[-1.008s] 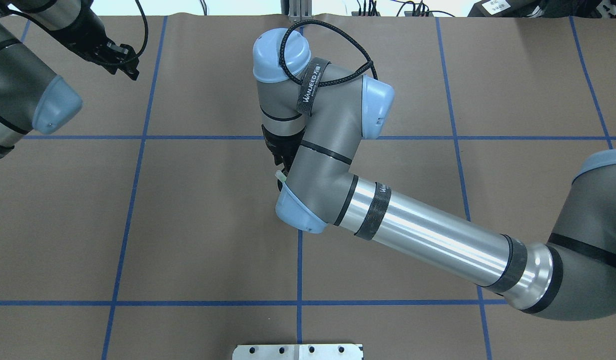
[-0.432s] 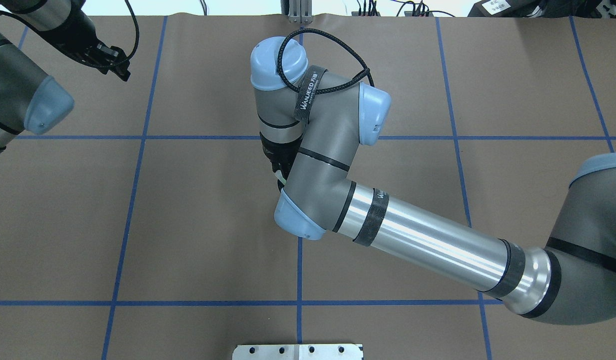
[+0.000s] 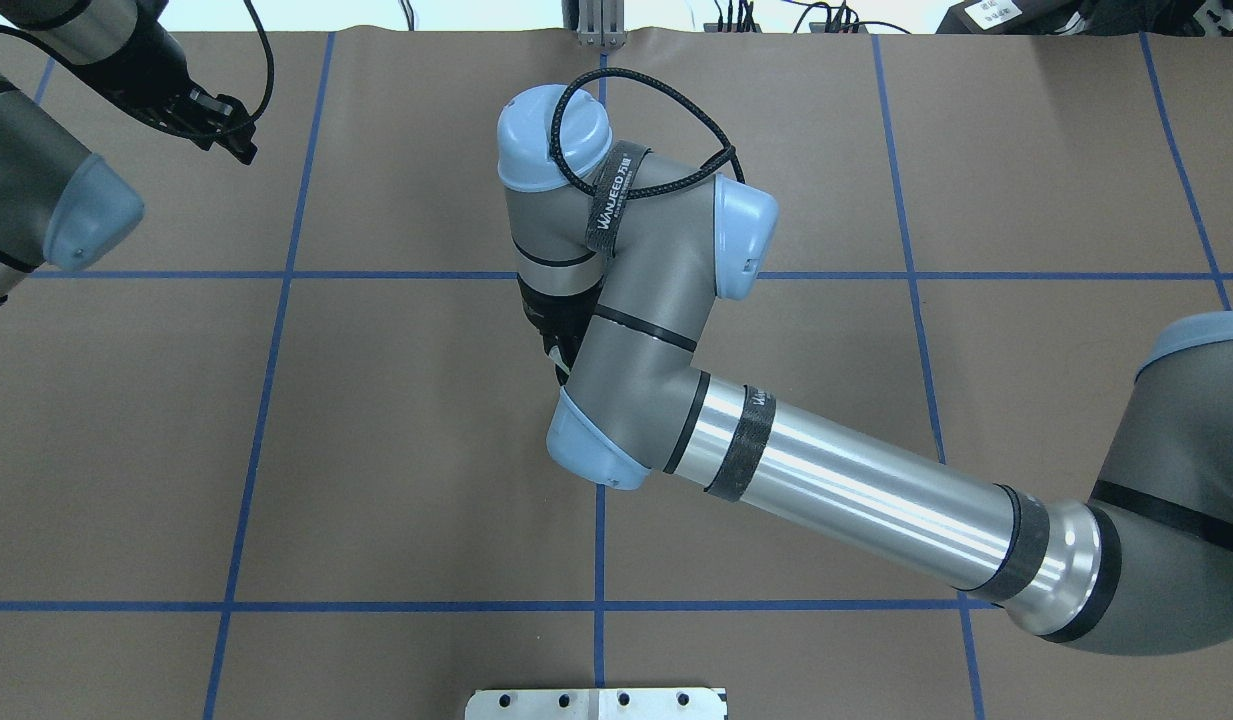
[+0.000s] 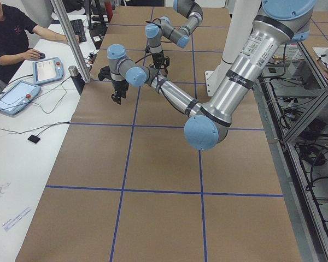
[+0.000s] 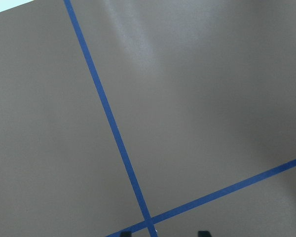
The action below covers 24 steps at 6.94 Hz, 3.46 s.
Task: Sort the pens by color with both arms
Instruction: 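Lower the right gripper onto the green highlighter in the cup, then close the right gripper on the green highlighter and lift it out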
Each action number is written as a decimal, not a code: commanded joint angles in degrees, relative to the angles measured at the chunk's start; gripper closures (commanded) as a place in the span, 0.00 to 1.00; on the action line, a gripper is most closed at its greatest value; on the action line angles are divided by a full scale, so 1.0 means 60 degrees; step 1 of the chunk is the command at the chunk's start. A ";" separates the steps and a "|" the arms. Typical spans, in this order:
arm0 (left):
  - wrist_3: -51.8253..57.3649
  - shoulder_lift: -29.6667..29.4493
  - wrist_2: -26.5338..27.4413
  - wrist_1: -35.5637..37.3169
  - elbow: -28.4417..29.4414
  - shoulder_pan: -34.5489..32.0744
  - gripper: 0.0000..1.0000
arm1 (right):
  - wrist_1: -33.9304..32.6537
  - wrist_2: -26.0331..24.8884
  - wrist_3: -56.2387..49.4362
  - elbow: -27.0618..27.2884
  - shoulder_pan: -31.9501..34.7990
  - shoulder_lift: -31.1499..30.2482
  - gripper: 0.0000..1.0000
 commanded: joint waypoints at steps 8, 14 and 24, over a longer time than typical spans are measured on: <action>0.0001 0.0006 0.0073 -0.0001 0.0040 0.0058 0.45 | -0.0017 0.0314 0.0026 0.0260 -0.0011 -0.0231 0.64; -0.0014 0.0006 0.0088 -0.0001 0.0098 0.0073 0.44 | -0.0003 0.0329 0.0173 0.0405 -0.0011 -0.0216 0.76; -0.0028 0.0005 0.0088 -0.0060 0.0391 0.0131 0.43 | -0.0897 -0.0309 0.0116 0.3058 0.0003 -0.0158 0.77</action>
